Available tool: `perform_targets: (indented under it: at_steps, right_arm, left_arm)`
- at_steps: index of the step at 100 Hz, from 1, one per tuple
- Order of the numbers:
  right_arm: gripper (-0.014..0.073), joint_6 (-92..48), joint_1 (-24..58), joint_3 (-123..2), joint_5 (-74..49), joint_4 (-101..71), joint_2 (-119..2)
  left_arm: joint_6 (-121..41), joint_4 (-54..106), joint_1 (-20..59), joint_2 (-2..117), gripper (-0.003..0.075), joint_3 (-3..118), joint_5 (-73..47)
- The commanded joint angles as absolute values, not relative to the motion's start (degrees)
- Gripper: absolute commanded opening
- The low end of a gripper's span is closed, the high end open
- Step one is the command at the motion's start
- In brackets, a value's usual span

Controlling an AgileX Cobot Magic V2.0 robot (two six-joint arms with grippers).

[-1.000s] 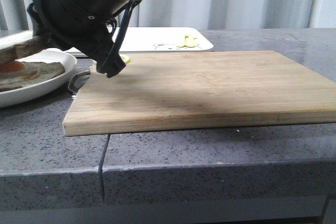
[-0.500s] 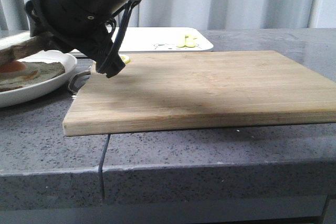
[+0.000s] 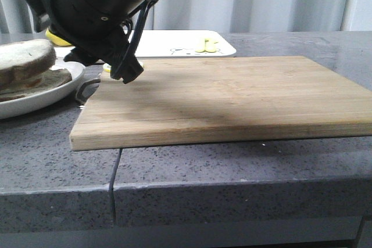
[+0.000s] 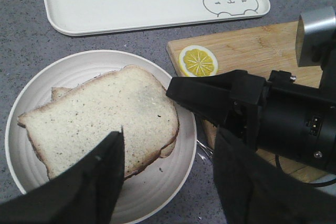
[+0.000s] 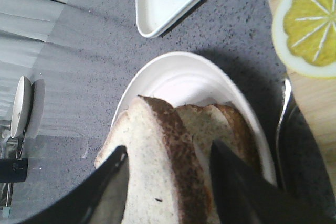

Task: Place bread and move sandwich to tray
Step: 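Raise the right gripper away from the plate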

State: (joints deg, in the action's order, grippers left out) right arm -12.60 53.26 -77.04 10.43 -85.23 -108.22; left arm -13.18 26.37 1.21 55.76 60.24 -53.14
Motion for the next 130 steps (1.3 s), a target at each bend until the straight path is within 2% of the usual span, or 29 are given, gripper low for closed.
perform_targets:
  at_steps: [1,16,30,72,92,130]
  right_arm:
    - [0.0444,-13.49,53.31,-78.95,11.97,-84.54,-104.86]
    - [0.0445,-14.47,53.31,-78.95,15.03,-83.45,-102.21]
    - [0.0445,-22.47,53.31,-78.95,19.75,-80.9,-97.11]
    - [0.0445,-75.31,53.31,-78.57,25.53,-82.11,-78.71]
    - [0.0445,-98.67,53.06,-74.09,31.83,-84.58,-70.96]
    - [0.0445,-101.98,41.19,-50.72,31.78,-85.23,-49.21]
  left_arm:
    - [-13.18,28.44,1.05,55.34,0.0357,62.16,-50.48]
    - [-13.18,28.44,1.05,55.34,0.0357,62.16,-50.81]
    - [-13.18,28.44,1.05,55.34,0.0357,62.16,-50.81]
    - [-13.18,28.44,1.05,55.34,0.0357,62.16,-50.71]
    - [-13.18,28.53,1.05,55.34,0.0357,62.16,-50.2]
    - [-13.18,29.18,1.05,55.34,0.0357,62.16,-49.47]
